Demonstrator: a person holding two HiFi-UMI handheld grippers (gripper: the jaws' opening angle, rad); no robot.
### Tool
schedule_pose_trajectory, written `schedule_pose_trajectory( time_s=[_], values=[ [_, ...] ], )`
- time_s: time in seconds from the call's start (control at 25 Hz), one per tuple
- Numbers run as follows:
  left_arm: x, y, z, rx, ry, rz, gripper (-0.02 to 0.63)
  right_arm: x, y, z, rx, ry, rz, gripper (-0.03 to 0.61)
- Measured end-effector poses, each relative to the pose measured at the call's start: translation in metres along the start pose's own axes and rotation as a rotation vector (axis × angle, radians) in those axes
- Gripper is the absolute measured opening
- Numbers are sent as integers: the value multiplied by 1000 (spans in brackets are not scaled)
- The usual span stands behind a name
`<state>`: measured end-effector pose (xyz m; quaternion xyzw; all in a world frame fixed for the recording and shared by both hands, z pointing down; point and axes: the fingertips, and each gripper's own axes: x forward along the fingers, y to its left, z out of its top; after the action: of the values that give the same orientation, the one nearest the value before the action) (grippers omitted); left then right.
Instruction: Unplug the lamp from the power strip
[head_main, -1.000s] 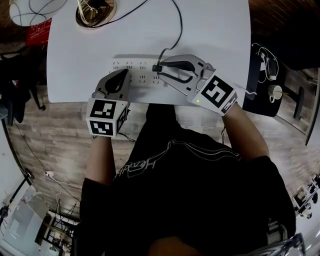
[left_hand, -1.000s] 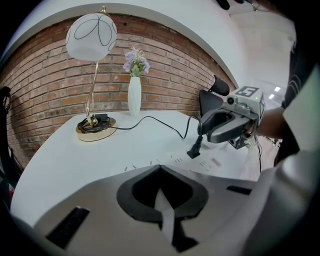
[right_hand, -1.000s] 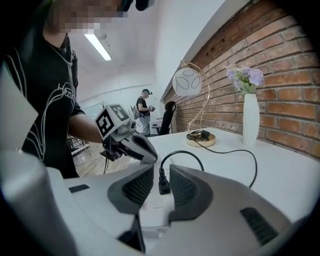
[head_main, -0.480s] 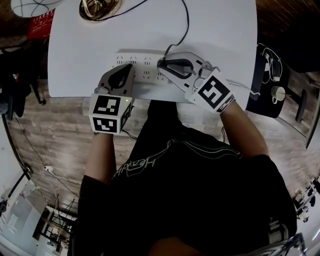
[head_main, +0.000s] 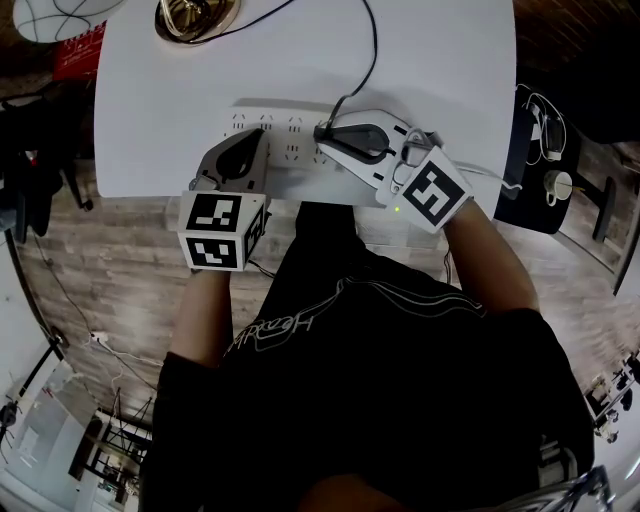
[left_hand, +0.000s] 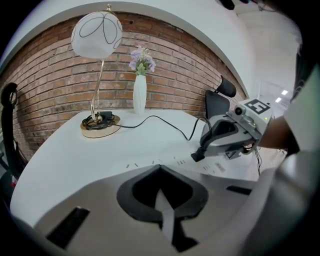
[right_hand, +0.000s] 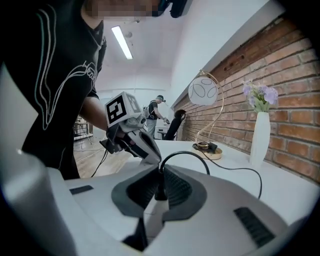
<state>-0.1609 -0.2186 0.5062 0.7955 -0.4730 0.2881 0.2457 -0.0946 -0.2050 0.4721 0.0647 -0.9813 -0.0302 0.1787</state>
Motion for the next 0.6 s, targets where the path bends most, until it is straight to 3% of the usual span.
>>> schedule_pose_trajectory(
  time_s=[0.36, 0.6],
  values=[
    [0, 0, 0, -4, -8, -16, 0, 0, -12, 2, 236, -3, 58, 15],
    [0, 0, 0, -12, -20, -13, 0, -2, -5, 3, 118, -21, 84, 15]
  ],
)
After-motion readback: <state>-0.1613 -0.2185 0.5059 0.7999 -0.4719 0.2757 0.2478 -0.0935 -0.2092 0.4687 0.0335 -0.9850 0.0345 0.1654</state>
